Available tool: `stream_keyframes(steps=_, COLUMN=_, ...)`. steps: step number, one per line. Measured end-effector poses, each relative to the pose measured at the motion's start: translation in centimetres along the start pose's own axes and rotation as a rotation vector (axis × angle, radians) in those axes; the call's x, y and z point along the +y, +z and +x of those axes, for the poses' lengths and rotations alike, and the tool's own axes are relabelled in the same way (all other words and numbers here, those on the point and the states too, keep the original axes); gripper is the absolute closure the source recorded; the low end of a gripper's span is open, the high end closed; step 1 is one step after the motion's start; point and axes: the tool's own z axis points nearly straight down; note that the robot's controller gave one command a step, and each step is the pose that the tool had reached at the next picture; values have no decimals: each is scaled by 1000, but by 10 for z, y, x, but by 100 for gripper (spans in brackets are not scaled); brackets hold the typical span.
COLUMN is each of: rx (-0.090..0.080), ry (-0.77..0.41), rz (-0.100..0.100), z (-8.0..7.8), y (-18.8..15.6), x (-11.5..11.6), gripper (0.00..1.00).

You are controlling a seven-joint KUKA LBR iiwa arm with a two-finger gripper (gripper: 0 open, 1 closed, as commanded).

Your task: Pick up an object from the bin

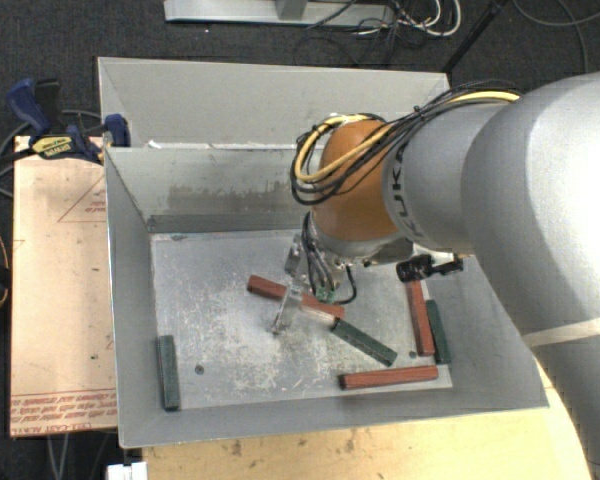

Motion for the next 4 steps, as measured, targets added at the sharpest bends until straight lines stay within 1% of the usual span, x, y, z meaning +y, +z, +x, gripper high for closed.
stream_keyframes(steps=1, rx=-2, ry=0, rz=-1, z=-1, y=-2, x=0, gripper=100)
stream_keyframes(steps=2, rx=-2, ry=-1, rz=-1, z=-1, y=-8, x=1, gripper=100)
stream_keyframes(steps=3, rx=-8, ry=-3, rz=-4, z=-3, y=-81, x=3, gripper=100)
stream_keyframes(steps=4, rx=-4, ry=-6, rz=-2, z=-3, y=-92, x=3, gripper=100)
